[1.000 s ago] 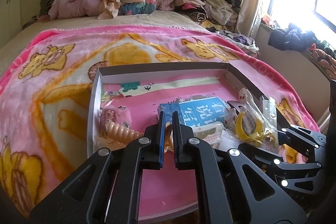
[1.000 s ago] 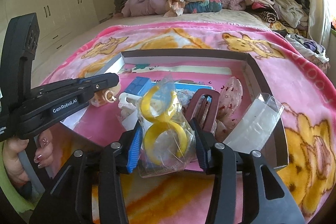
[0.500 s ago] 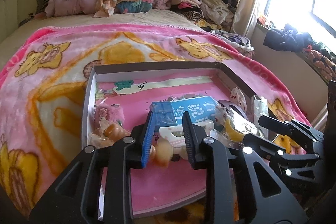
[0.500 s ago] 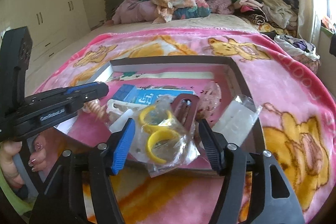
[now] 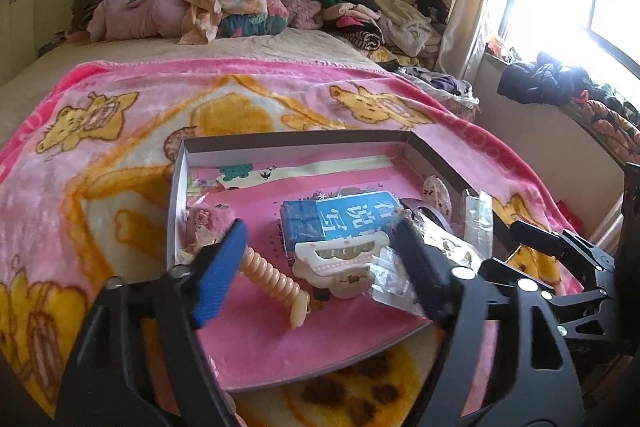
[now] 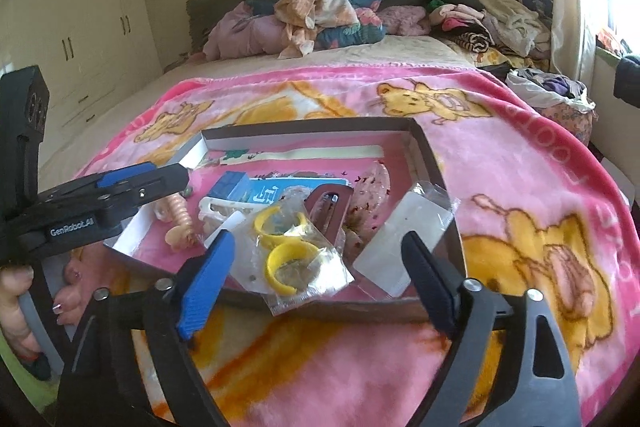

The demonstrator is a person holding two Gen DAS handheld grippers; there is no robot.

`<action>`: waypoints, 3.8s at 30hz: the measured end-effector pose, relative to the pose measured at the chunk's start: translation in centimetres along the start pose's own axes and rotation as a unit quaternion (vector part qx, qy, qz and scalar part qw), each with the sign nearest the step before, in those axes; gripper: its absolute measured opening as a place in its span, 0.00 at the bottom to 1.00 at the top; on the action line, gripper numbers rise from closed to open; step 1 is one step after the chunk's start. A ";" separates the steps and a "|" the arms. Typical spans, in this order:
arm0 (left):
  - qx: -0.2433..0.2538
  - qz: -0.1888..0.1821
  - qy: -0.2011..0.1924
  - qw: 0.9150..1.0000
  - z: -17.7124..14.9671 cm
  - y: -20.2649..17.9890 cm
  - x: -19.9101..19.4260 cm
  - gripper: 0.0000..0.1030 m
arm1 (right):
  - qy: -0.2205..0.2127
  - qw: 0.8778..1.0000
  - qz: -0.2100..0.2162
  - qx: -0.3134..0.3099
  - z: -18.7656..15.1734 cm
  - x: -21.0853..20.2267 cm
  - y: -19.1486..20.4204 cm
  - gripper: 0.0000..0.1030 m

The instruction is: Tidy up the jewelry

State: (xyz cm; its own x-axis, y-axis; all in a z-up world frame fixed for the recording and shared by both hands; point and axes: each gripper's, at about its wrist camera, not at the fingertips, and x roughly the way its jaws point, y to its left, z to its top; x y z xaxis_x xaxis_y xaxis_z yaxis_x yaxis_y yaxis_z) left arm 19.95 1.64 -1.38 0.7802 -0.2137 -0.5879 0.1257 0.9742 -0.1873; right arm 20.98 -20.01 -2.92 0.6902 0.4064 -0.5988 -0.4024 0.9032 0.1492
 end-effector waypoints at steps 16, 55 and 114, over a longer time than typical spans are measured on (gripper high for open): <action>0.008 0.005 -0.023 1.000 -1.6 -1.1 -4.4 0.89 | -0.076 0.997 -0.003 -0.023 -2.0 -6.6 0.9 0.94; 0.015 0.056 -0.083 0.995 -7.9 -3.4 -9.3 0.89 | -0.140 0.990 -0.014 -0.021 -7.3 -10.8 2.2 0.94; 0.020 0.074 -0.095 0.993 -8.7 -3.8 -8.5 0.89 | -0.174 0.984 -0.022 -0.018 -8.6 -10.0 1.7 0.94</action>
State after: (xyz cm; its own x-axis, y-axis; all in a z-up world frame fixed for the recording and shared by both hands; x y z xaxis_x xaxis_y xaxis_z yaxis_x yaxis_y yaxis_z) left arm 7.49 -0.84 -2.56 0.8930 -0.0548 -0.4468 0.0229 0.9968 -0.0764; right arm 8.23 -23.72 -3.48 0.8690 0.3953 -0.2977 -0.3843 0.9181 0.0973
